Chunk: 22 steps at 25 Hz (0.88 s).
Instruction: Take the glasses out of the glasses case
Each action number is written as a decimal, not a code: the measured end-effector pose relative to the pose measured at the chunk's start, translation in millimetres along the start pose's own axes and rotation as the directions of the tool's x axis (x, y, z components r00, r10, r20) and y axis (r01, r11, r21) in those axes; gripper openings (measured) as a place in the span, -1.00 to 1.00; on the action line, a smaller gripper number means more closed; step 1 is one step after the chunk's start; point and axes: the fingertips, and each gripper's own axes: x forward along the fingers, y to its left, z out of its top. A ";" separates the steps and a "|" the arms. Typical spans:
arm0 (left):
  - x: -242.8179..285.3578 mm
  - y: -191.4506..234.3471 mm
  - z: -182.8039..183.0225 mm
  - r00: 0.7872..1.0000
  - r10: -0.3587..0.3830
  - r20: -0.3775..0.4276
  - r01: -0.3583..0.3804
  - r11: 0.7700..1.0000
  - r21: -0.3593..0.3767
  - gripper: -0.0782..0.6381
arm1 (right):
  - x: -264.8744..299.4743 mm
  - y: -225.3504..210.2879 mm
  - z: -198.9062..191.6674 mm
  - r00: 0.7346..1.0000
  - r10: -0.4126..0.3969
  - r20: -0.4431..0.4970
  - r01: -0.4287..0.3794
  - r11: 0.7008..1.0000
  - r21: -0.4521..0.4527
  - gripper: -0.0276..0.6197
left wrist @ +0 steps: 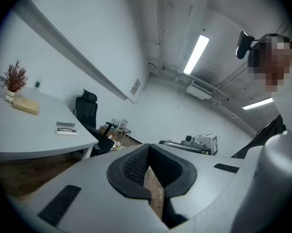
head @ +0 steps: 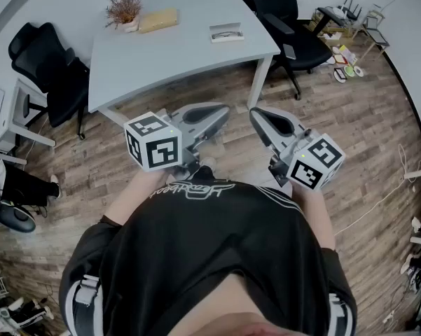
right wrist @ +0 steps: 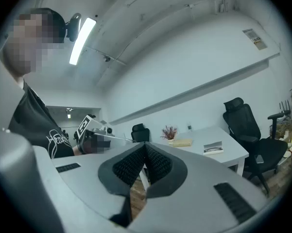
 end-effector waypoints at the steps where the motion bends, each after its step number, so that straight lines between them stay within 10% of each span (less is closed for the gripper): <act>1: 0.4 -2.7 0.2 1.000 -0.011 0.003 0.011 1.000 0.003 -0.76 | -0.7 0.2 0.1 1.000 0.001 0.000 -0.001 1.000 0.000 -0.89; 22: 11.3 64.0 2.3 1.000 -0.004 0.011 0.005 0.995 -0.098 -0.76 | 45.7 -44.1 -14.3 0.998 0.022 -0.057 -0.018 0.998 0.067 -0.89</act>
